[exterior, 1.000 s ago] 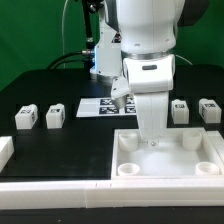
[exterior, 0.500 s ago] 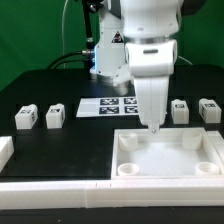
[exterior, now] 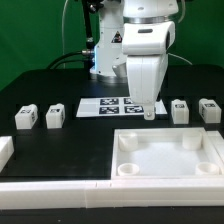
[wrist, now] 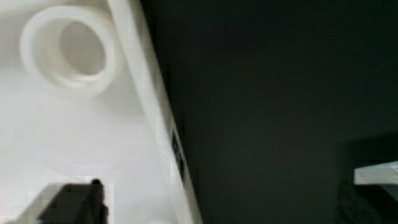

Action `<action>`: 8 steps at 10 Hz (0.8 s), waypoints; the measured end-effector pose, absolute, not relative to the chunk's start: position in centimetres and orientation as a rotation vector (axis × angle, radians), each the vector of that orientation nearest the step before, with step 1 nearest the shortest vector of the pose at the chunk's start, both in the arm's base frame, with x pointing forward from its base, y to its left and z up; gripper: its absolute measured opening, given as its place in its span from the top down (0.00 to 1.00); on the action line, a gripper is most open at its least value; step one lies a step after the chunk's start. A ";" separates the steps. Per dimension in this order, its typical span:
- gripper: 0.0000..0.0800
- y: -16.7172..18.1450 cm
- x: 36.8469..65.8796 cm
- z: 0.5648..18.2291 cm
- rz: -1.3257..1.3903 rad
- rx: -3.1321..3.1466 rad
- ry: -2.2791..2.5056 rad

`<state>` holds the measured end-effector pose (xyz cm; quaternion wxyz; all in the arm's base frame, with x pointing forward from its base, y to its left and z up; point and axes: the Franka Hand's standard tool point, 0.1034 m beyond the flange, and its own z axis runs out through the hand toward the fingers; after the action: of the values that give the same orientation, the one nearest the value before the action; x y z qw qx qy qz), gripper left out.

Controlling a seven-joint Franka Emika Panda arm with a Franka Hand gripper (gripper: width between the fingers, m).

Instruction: Assemble one leg

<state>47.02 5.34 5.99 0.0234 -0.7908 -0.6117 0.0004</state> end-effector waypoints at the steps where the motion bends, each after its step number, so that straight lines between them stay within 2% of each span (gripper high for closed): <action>1: 0.19 5.4 47.0 6.0 0.003 -2.538 -1.768; 3: 0.19 5.2 46.9 5.8 0.014 -2.697 -1.504; 5: 0.19 5.3 46.2 5.4 0.019 -2.894 -1.048; 8: 0.19 8.8 43.9 5.1 0.065 -3.050 -0.325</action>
Offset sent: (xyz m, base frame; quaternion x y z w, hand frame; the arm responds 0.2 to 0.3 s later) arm 0.0015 -0.0288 -0.0154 0.0137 -0.0210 0.3330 0.9426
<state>43.87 8.82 5.15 0.0369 -0.9935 -0.1060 0.0211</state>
